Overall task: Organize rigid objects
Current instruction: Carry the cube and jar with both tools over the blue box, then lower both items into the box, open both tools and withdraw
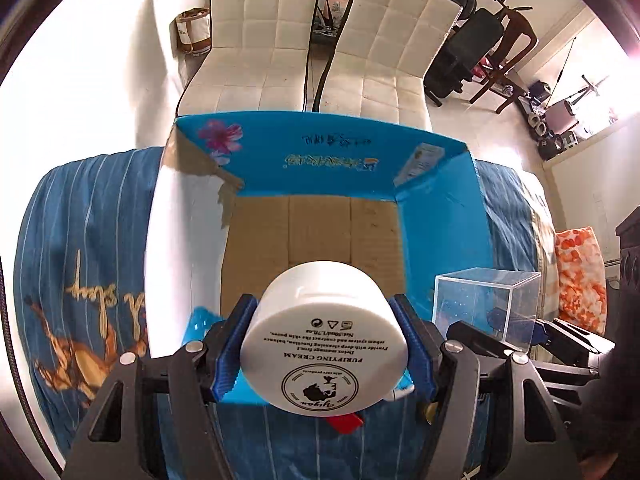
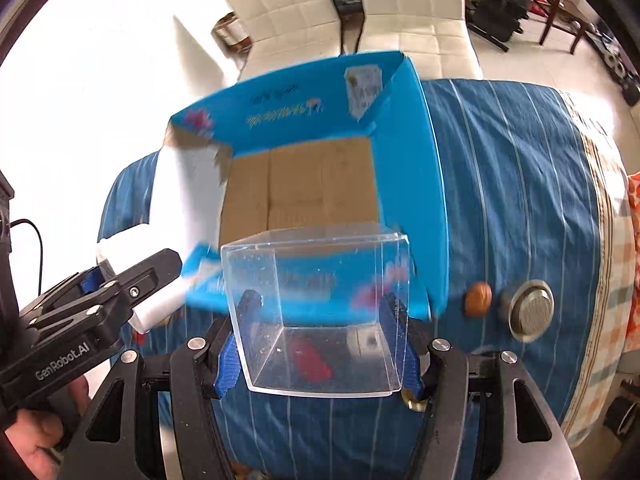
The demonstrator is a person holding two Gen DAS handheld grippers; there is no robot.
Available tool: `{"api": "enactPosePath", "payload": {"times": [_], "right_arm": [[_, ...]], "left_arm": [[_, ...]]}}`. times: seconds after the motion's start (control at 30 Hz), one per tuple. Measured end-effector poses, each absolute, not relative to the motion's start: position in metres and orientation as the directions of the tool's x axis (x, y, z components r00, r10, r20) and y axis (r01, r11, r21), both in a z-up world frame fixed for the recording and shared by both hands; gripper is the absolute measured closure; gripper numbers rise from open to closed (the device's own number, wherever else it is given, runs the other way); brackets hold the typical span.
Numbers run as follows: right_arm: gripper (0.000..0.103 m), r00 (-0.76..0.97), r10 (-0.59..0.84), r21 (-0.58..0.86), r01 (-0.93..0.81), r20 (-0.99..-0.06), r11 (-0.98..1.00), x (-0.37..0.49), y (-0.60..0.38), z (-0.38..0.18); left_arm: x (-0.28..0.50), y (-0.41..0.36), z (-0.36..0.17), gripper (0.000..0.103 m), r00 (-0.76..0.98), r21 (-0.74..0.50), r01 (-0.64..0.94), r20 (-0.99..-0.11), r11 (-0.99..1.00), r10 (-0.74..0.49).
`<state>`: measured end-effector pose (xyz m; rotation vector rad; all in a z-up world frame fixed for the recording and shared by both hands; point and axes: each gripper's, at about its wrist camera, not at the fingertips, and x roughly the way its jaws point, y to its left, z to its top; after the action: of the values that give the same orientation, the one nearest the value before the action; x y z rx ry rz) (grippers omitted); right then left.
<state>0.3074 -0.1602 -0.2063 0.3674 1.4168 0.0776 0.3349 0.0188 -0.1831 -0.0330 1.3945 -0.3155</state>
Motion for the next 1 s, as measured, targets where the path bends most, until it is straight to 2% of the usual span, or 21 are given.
{"api": "enactPosePath", "payload": {"times": [0.2,0.4,0.6,0.83,0.9,1.0], "right_arm": [[0.038,0.098,0.217,0.231,0.169,-0.971,0.958,0.386,-0.147,-0.258],[0.038,0.035,0.219,0.221,0.189,-0.975,0.957,0.426,-0.149,-0.307],[0.038,-0.031,0.21,0.199,0.212,-0.977,0.957,0.441,-0.155,-0.341],[0.038,-0.027,0.192,0.183,0.198,-0.981,0.963,0.446,-0.158,-0.344],[0.038,-0.025,0.191,0.182,0.198,-0.981,0.963,0.448,-0.159,-0.342],[0.038,-0.05,0.203,0.19,0.19,-0.978,0.963,0.452,-0.158,-0.346]], "left_arm": [[0.396,0.004,-0.26,0.038,0.01,-0.208,0.201,-0.977,0.957,-0.215],[0.43,0.009,-0.307,0.038,-0.111,-0.299,0.118,-0.952,0.947,-0.287],[0.44,0.002,-0.324,0.037,-0.185,-0.342,0.064,-0.927,0.938,-0.326],[0.437,-0.005,-0.323,0.037,-0.21,-0.334,0.074,-0.926,0.94,-0.313],[0.438,-0.009,-0.322,0.036,-0.21,-0.319,0.077,-0.931,0.944,-0.298],[0.44,-0.015,-0.318,0.027,-0.228,-0.323,0.065,-0.926,0.944,-0.301]]}}
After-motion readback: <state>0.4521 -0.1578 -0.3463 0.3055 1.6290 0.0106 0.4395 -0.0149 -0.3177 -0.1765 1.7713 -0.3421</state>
